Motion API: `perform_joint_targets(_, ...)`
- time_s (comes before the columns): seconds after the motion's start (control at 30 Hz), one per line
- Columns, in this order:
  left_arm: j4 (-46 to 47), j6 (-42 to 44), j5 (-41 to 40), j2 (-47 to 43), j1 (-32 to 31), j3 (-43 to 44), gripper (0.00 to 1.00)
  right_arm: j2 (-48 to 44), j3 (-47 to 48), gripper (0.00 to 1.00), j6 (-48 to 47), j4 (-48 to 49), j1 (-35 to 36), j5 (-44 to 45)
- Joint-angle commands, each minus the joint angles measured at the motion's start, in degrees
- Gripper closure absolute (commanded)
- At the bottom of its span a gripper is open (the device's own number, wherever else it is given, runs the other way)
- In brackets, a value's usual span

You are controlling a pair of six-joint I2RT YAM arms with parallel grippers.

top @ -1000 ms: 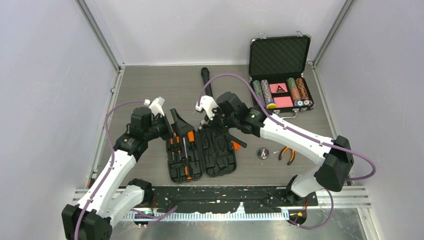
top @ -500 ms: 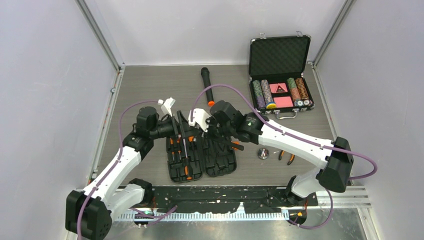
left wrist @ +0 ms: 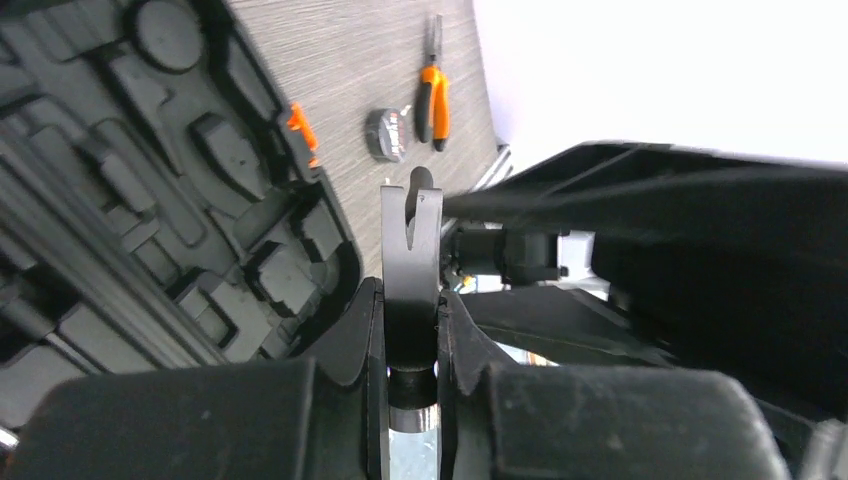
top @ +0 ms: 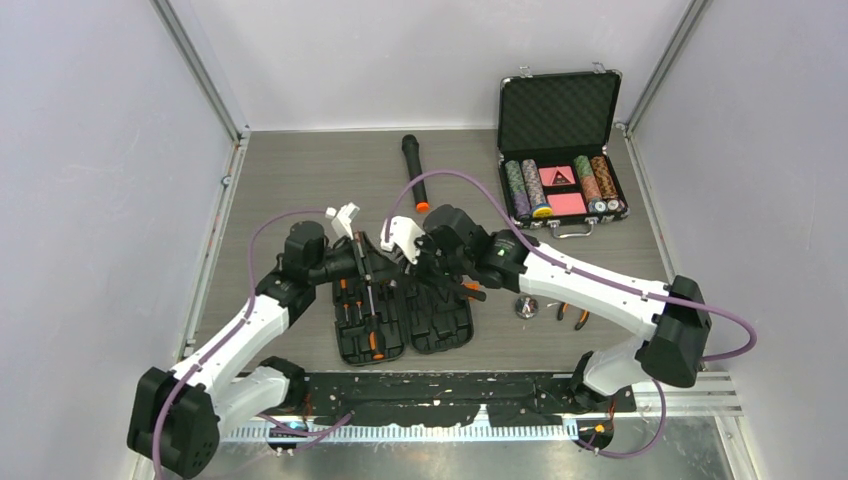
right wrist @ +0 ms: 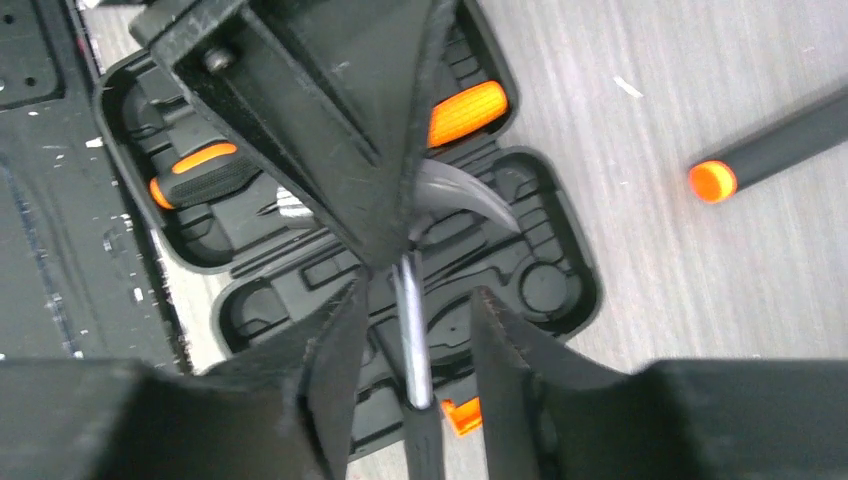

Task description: Pack the tool kit

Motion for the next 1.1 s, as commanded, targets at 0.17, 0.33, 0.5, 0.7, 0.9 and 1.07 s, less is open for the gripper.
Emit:
perform_joint_targets(0.17,5.4,-9.1,-23.9,-11.2,-6.8,-7.5,1.00,-14.9,-10.1,0.20,24.4,18.6,-4.1,14.0)
perform_joint_targets(0.33,2.2,-14.7,-41.0,-21.2,-11.8,-11.9,1.00,-22.0,-16.0,0.18,41.8,18.7,-4.8,28.2)
perform_joint_targets(0.5,-1.9,-17.0,-52.6,-28.9,-16.7,-13.7,1.00,-27.1,-24.5,0.17,55.1,17.9,-7.5,31.2)
perform_joint_targets(0.7,-2.5,-17.2,-58.4,-31.2,-20.8,-15.1,1.00,-27.1,-29.6,0.16,70.6,22.5,-8.1,24.0)
perform_joint_targets(0.9,1.1,-15.2,-57.8,-27.5,-21.8,-14.4,1.00,-24.6,-34.9,0.16,84.1,34.6,-8.1,17.4)
perform_joint_targets(1.07,3.8,-11.7,-56.5,-24.6,-21.8,-13.7,1.00,-19.0,-32.9,0.15,89.9,37.7,-8.8,11.0)
